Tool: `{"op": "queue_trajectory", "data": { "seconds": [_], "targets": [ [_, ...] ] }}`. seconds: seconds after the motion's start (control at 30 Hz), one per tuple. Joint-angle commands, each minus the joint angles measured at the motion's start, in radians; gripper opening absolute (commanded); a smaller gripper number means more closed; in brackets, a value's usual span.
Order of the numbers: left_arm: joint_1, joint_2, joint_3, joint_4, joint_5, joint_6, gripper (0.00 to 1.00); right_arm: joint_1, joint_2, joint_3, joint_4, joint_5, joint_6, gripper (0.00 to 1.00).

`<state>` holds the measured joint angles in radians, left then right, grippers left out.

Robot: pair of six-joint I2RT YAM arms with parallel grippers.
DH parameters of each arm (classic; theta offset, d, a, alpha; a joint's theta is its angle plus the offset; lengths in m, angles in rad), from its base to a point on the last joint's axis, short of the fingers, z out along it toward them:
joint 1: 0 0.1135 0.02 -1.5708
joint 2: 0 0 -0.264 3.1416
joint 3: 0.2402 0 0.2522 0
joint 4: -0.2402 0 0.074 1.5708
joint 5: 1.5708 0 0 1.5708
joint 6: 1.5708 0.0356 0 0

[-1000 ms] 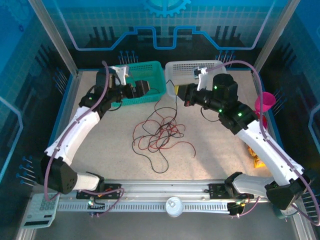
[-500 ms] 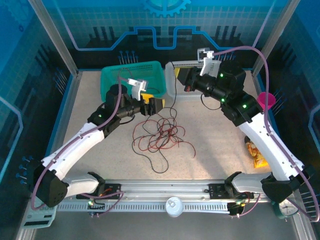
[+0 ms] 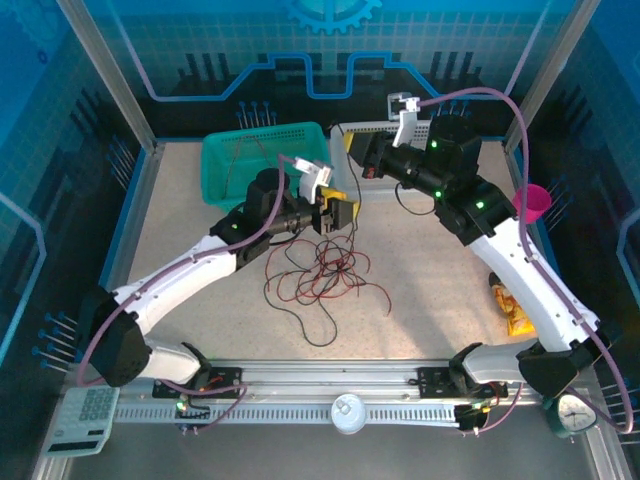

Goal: Untangle the cables

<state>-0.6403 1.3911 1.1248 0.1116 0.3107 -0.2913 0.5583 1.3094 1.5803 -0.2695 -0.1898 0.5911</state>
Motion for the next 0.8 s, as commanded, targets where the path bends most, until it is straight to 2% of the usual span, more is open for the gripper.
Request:
{"op": "queue_trajectory", "data": {
  "seconds": [0.0,0.3,0.67,0.77],
  "targets": [
    [-0.009,0.02,0.009,0.044,-0.01,0.014,0.49,0.014,-0.013,0.06,0.012,0.011,-0.009,0.0],
    [-0.03,0.014,-0.034,0.089,0.034,0.012,0.71,0.012,-0.011,0.076,0.011,0.016,-0.017,0.0],
    [-0.035,-0.041,-0.114,0.16,0.035,-0.004,0.88,-0.001,-0.005,0.12,-0.013,0.017,-0.033,0.0],
    [-0.035,-0.068,-0.117,0.163,0.027,0.003,0.89,-0.007,-0.007,0.121,-0.012,0.018,-0.032,0.0]
  ]
}}
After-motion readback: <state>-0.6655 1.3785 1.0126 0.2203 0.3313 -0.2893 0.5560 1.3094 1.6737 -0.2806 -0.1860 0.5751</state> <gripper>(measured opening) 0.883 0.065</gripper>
